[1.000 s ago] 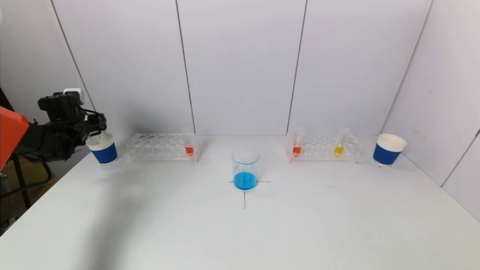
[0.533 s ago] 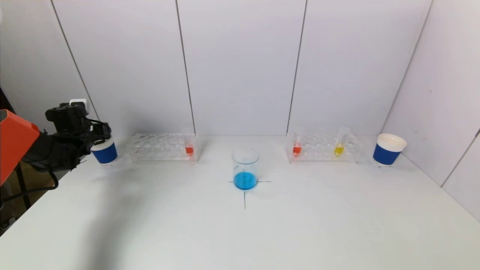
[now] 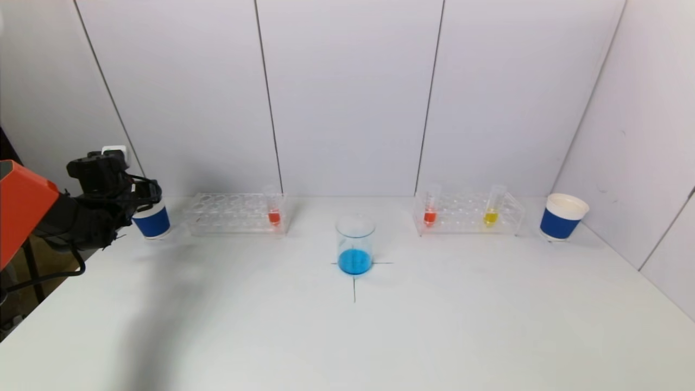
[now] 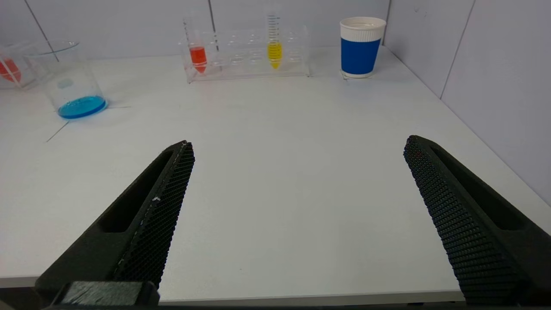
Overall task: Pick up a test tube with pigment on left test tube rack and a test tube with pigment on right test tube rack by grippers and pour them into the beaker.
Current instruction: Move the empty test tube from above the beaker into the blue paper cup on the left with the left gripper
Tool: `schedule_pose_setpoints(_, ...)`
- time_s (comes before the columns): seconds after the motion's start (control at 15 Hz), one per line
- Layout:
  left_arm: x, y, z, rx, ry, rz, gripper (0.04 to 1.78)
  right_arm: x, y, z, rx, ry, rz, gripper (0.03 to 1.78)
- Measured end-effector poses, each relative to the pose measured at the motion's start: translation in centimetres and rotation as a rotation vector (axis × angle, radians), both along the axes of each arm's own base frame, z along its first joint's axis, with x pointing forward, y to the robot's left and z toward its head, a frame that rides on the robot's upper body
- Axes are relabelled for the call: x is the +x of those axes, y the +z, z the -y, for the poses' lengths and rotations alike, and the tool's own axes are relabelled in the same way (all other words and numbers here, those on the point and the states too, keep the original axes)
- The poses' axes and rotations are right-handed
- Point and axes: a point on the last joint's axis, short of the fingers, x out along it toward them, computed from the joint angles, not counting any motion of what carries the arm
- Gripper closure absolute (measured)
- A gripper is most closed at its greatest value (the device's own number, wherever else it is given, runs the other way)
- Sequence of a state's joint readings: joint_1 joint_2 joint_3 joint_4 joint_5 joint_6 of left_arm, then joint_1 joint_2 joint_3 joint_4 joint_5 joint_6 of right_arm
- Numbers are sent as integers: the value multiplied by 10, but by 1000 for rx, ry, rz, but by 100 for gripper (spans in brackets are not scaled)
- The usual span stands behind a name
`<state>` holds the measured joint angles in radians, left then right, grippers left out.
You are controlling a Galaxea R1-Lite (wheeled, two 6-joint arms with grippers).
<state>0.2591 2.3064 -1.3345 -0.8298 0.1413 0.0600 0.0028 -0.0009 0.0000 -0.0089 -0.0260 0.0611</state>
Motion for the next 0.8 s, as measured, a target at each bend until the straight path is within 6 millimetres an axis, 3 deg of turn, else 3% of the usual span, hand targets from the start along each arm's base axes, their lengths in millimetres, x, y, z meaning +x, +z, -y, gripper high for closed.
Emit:
schedule_pose_setpoints(0.33,-1,3,0,2,1,3,134,0,0,0,0,0,0,4)
schedule_pose_setpoints(0.47,-1,4,0,1,1,7,126,0,0,0,0,0,0,4)
schedule_pose_setpoints(0.6,-1,6,0,2,0,10,105,0,0,0,0,0,0,4)
schedule_pose_setpoints(0.8,-2,8,0,4,0,14,58,0,0,0,0,0,0,4)
